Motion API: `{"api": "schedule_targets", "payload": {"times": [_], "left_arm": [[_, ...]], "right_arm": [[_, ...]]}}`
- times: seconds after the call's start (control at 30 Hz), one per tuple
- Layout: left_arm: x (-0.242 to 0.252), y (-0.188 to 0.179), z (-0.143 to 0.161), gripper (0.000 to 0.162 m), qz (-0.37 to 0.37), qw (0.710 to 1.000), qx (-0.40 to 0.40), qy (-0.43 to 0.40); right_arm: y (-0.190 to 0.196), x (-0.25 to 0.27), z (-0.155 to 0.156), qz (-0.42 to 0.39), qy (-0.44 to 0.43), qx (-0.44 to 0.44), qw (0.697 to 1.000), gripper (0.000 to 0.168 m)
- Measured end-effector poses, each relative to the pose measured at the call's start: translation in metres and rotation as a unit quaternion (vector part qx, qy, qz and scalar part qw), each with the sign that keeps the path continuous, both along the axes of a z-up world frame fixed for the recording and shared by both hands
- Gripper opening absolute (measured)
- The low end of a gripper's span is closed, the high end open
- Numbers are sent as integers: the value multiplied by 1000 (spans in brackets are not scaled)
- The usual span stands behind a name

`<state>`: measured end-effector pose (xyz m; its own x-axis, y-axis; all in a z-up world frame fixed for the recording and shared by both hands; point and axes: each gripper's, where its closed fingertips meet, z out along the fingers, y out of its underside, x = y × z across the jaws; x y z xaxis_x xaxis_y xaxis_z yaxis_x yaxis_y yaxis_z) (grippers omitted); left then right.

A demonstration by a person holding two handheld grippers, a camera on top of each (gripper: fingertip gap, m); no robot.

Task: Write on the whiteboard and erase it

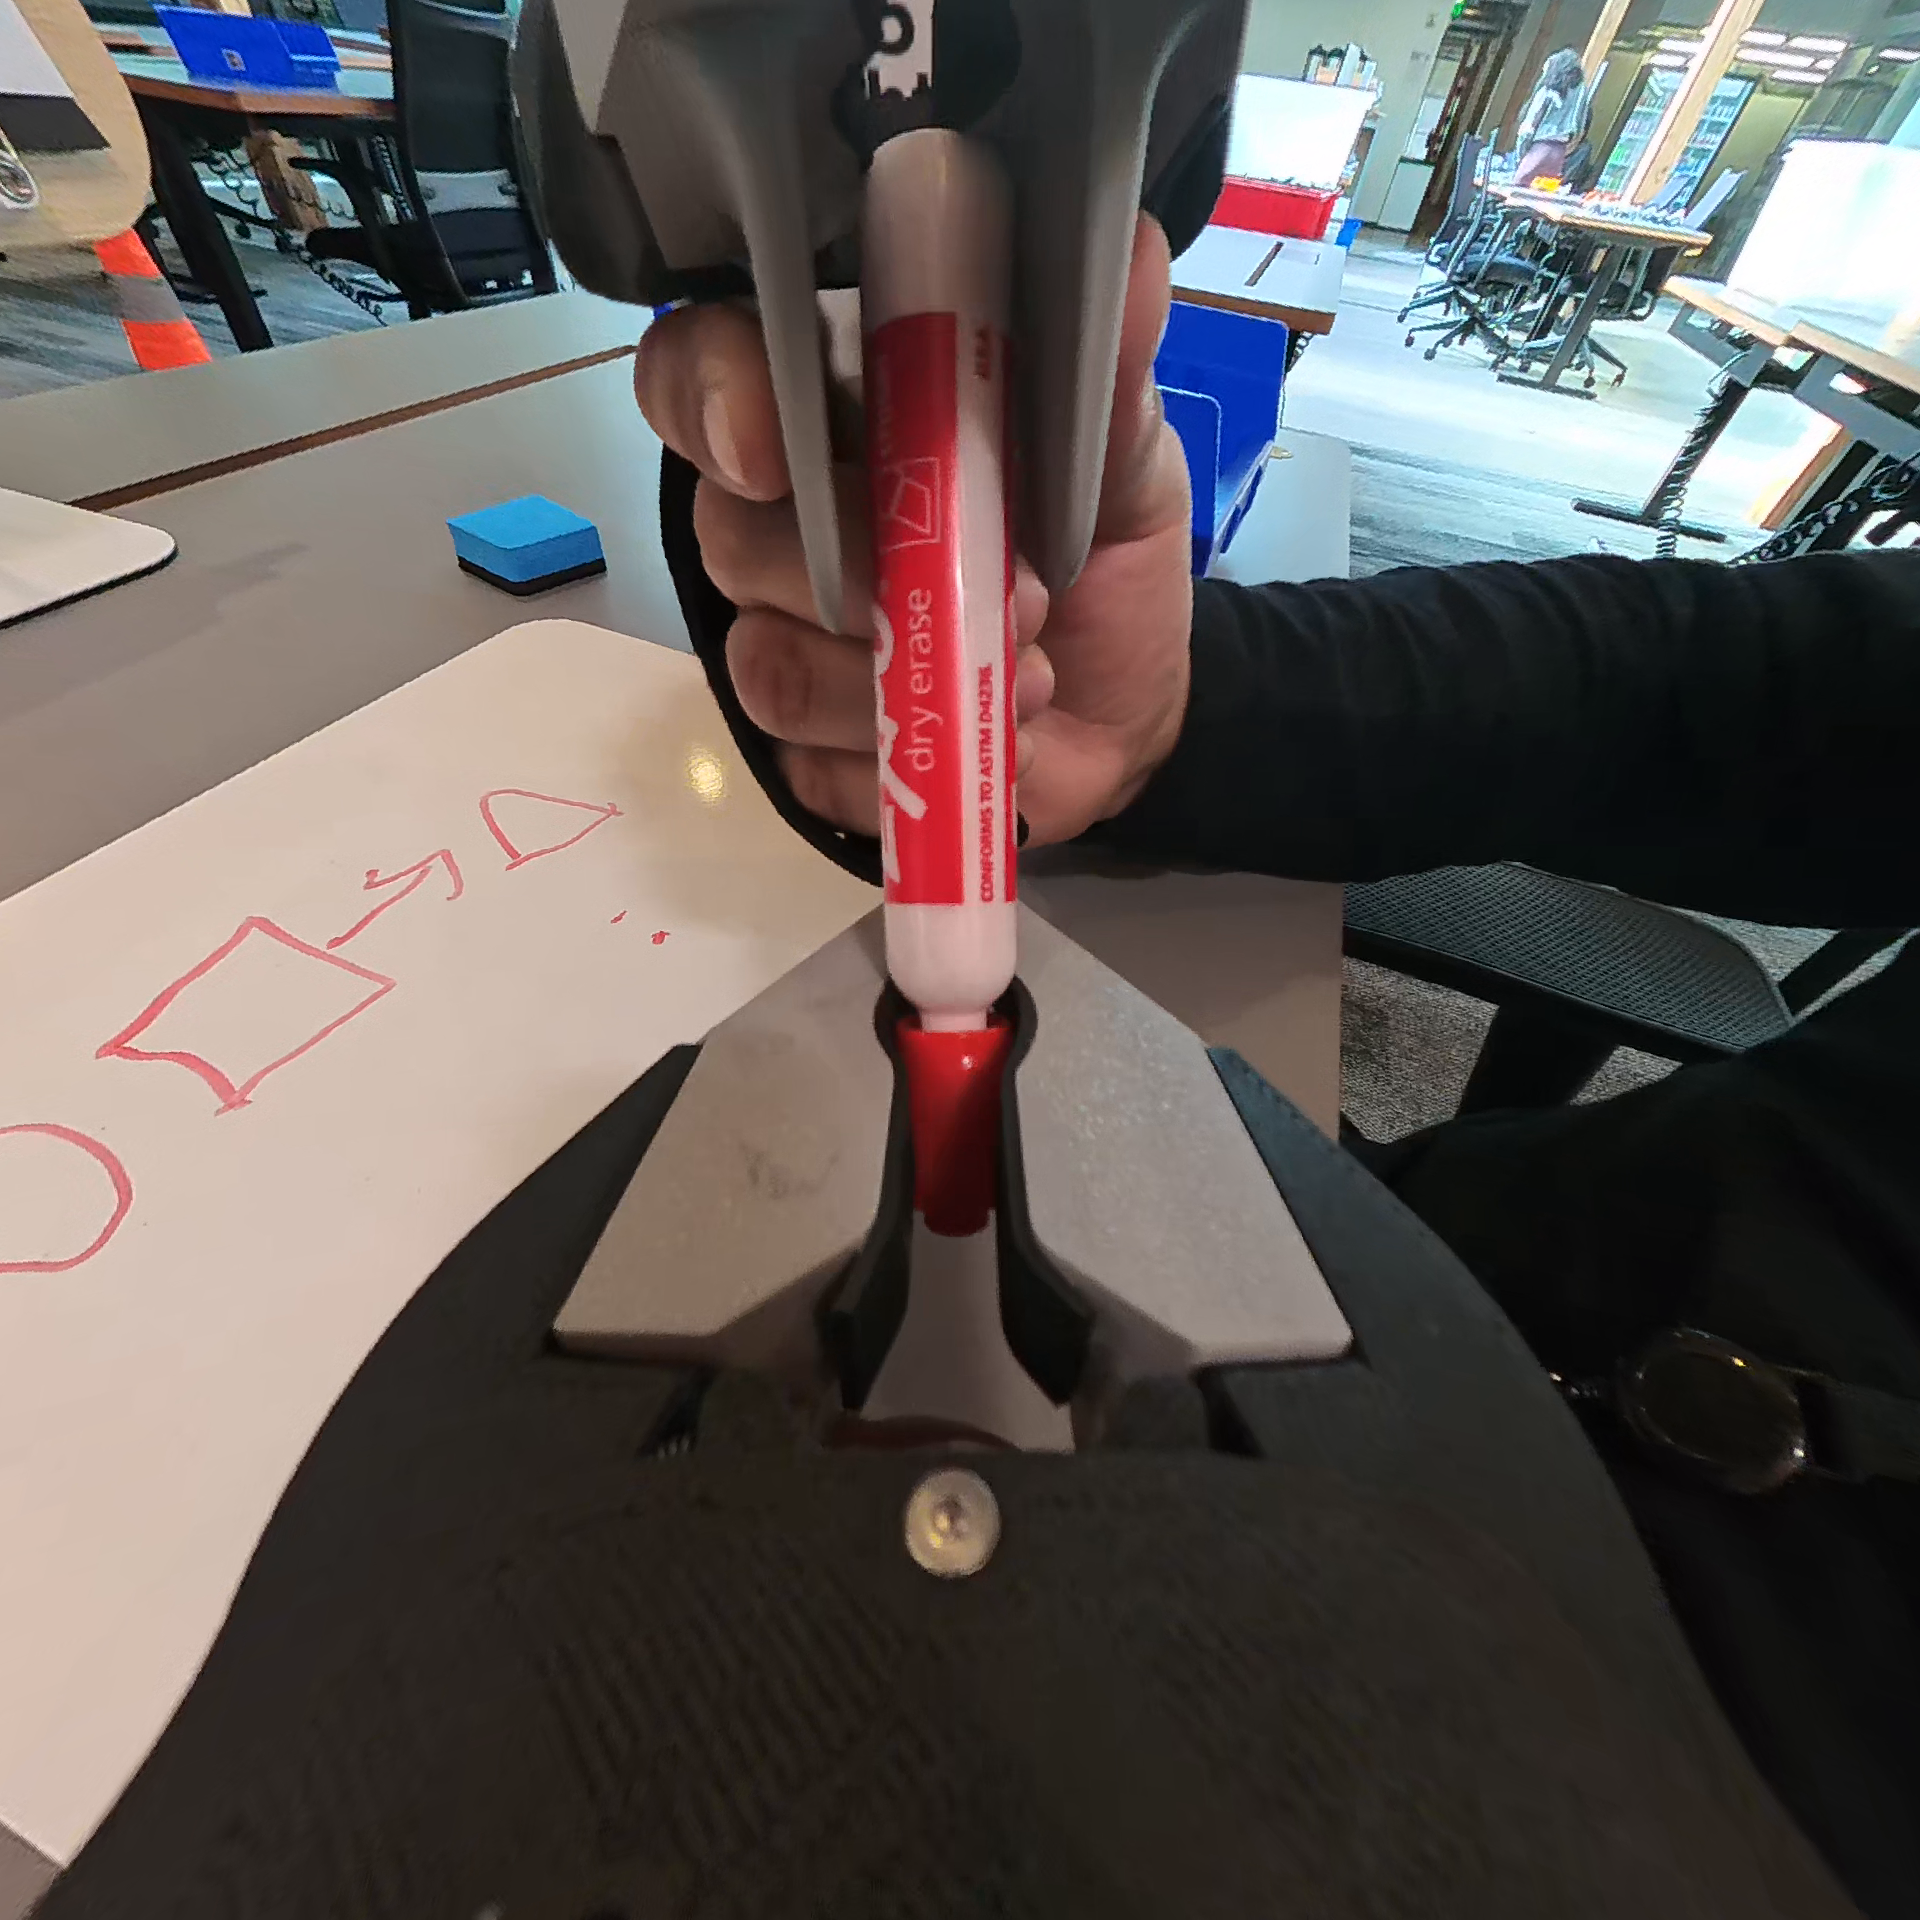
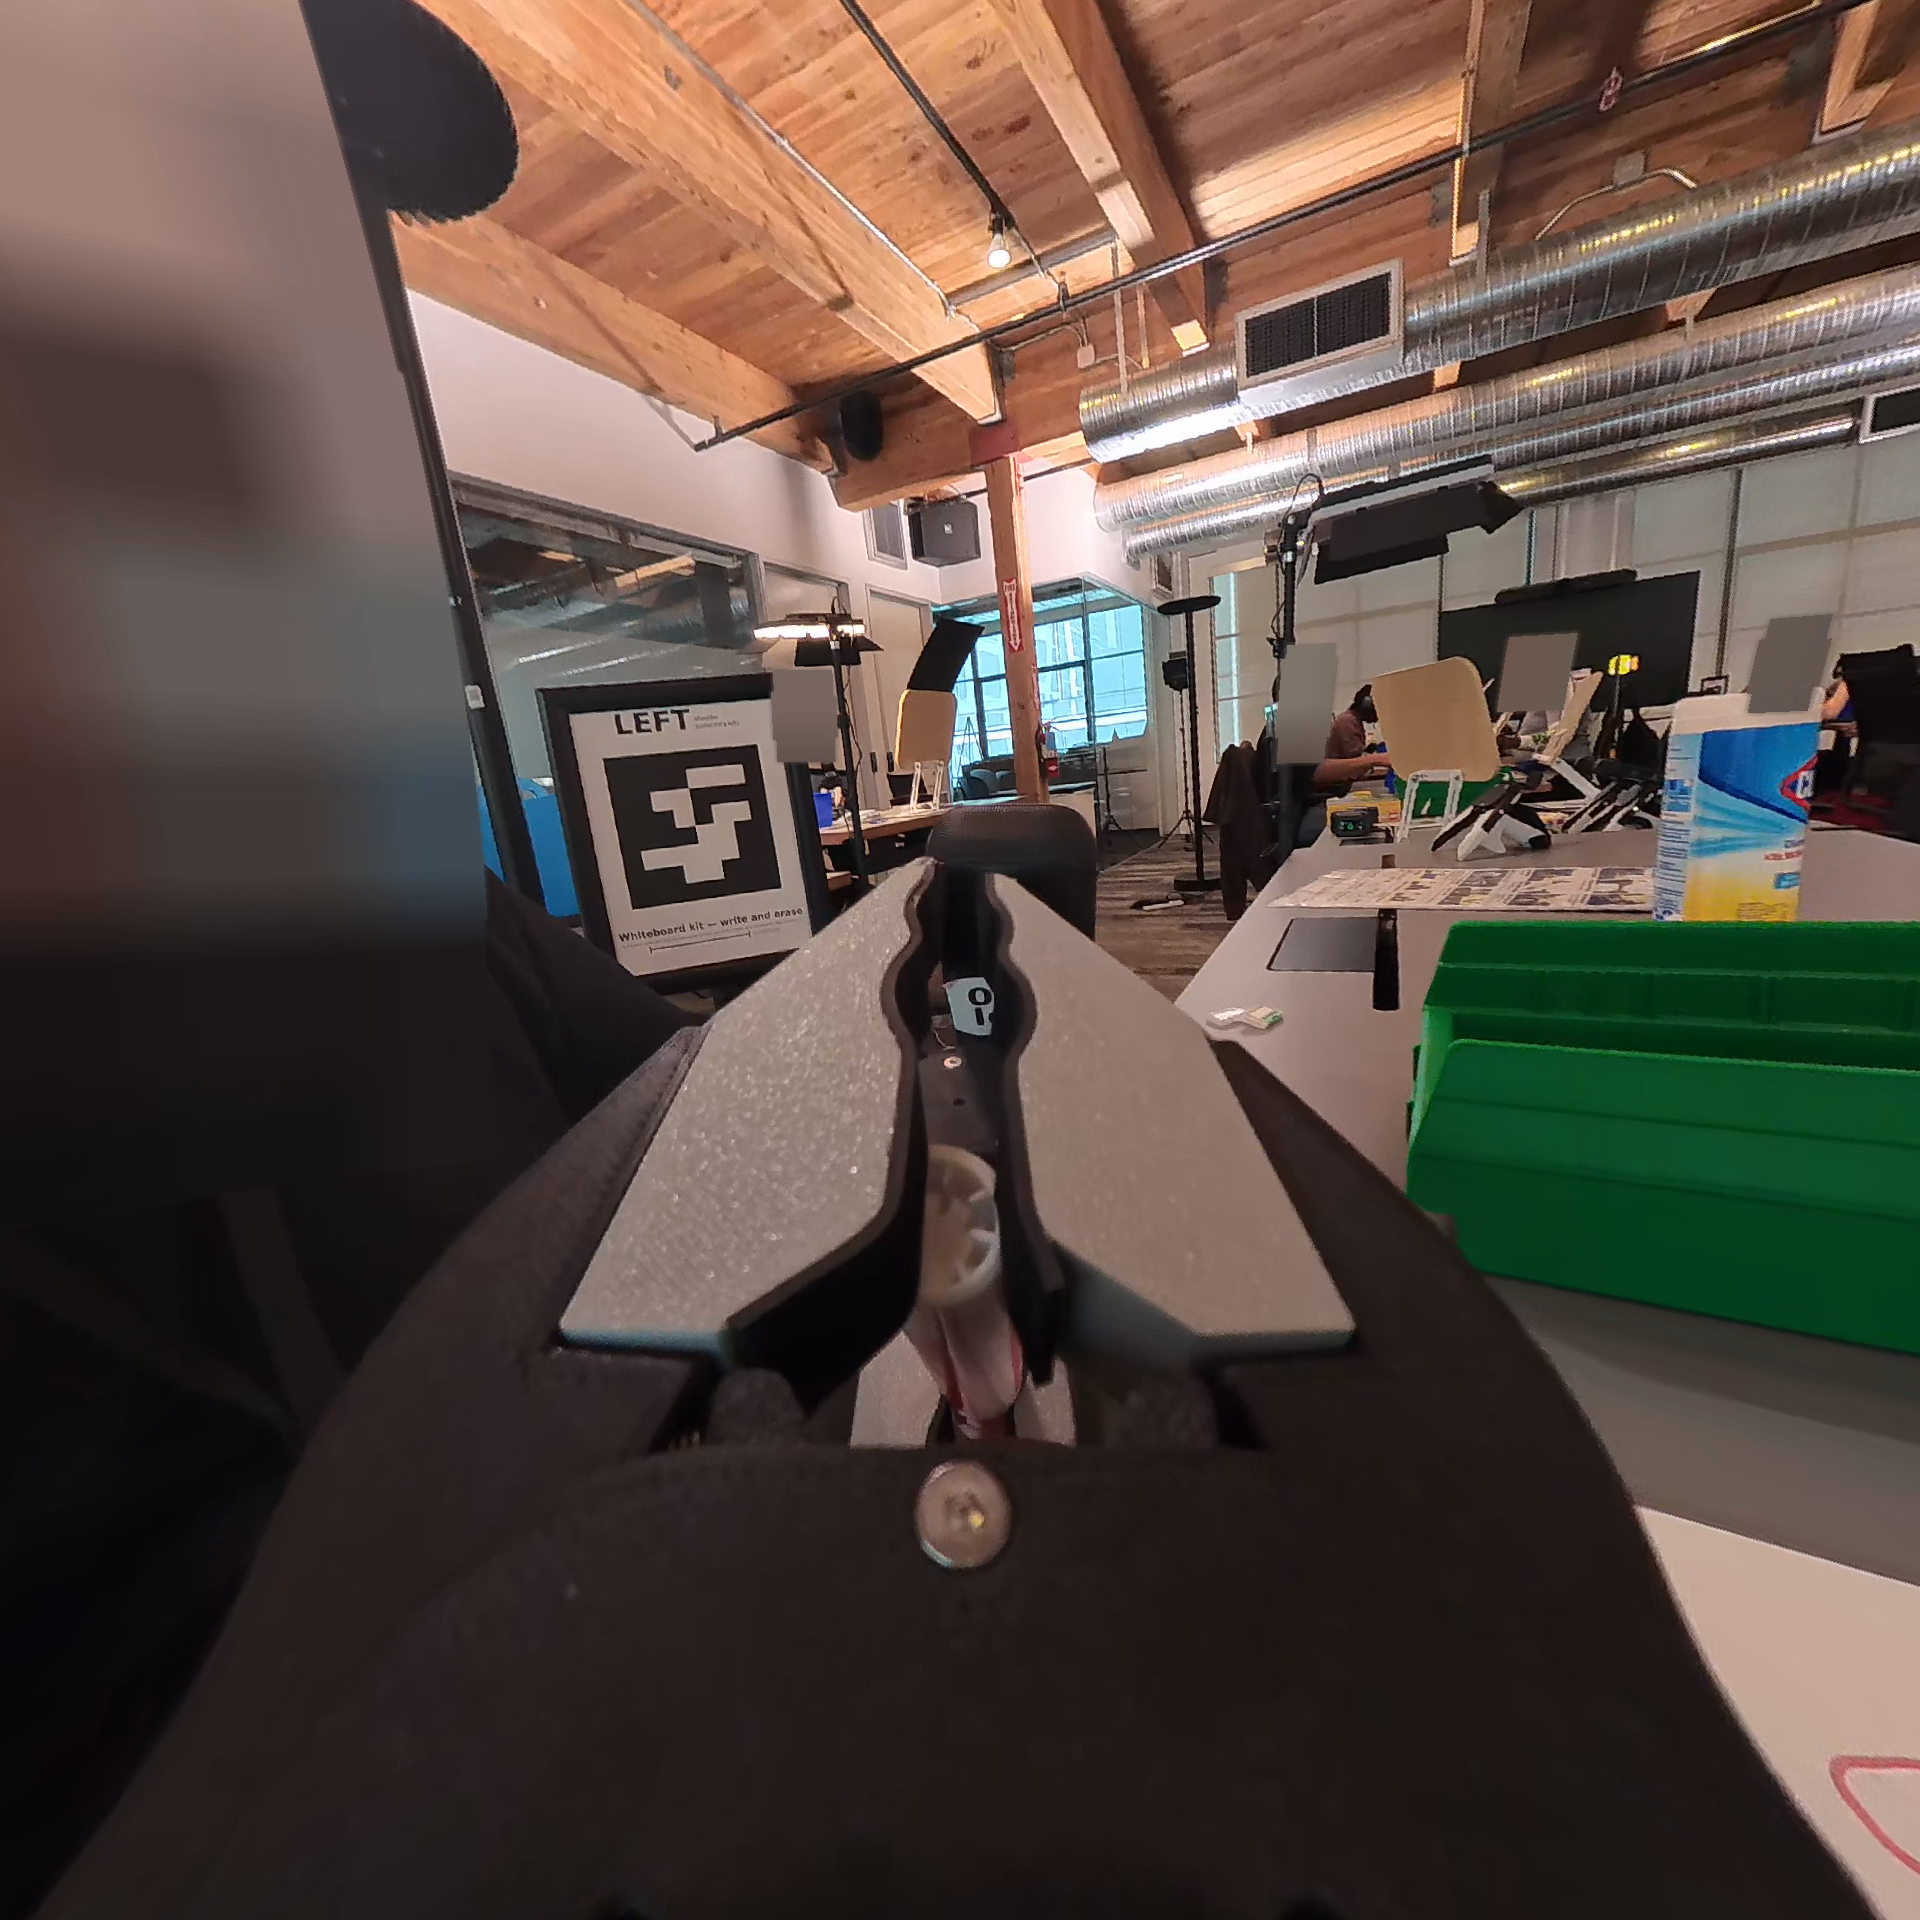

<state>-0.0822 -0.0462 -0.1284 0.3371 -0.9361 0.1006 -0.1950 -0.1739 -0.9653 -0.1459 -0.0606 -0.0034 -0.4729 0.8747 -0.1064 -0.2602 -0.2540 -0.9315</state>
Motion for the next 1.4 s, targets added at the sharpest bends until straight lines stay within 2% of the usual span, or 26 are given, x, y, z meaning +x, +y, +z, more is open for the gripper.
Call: {"api": "schedule_targets", "payload": {"times": [0.27, 0.37, 0.47, 0.57, 0.73, 0.8, 0.9, 1.07, 1.27, 1.4], "left_arm": [[3, 4, 4, 7, 3, 1000, 9, -12], [0, 5, 9, 7, 11, 999, 23, -27], [1, 7, 7, 7, 12, 1000, 11, -24], [-1, 13, -3, 7, 26, 999, 11, 17], [-11, 22, -16, 7, 53, 993, 60, 90], [-15, 27, -16, 7, 66, 990, 78, 97], [-20, 31, -15, 7, 74, 988, 86, 100], [-26, 37, -17, 7, 88, 986, 88, 108], [-27, 39, -18, 8, 93, 985, 90, 114], [-28, 41, -18, 22, 98, 985, 85, 112]], "right_arm": [[3, 7, 10, 20, 25, -30, 999, 3], [15, 9, 13, 4, 27, -53, 998, 20], [22, 13, 14, -1, 17, -59, 998, 27], [15, 10, 2, 7, -29, -30, 999, 32], [9, -7, -34, 1, -142, 19, 990, 41], [8, -8, -37, 7, -150, 13, 989, 38], [9, -10, -48, 17, -182, 6, 983, 50], [9, -15, -63, 10, -216, 18, 976, 39], [20, -21, -71, -56, -229, 67, 970, 28], [28, -20, -64, -65, -212, 39, 974, 27]]}}
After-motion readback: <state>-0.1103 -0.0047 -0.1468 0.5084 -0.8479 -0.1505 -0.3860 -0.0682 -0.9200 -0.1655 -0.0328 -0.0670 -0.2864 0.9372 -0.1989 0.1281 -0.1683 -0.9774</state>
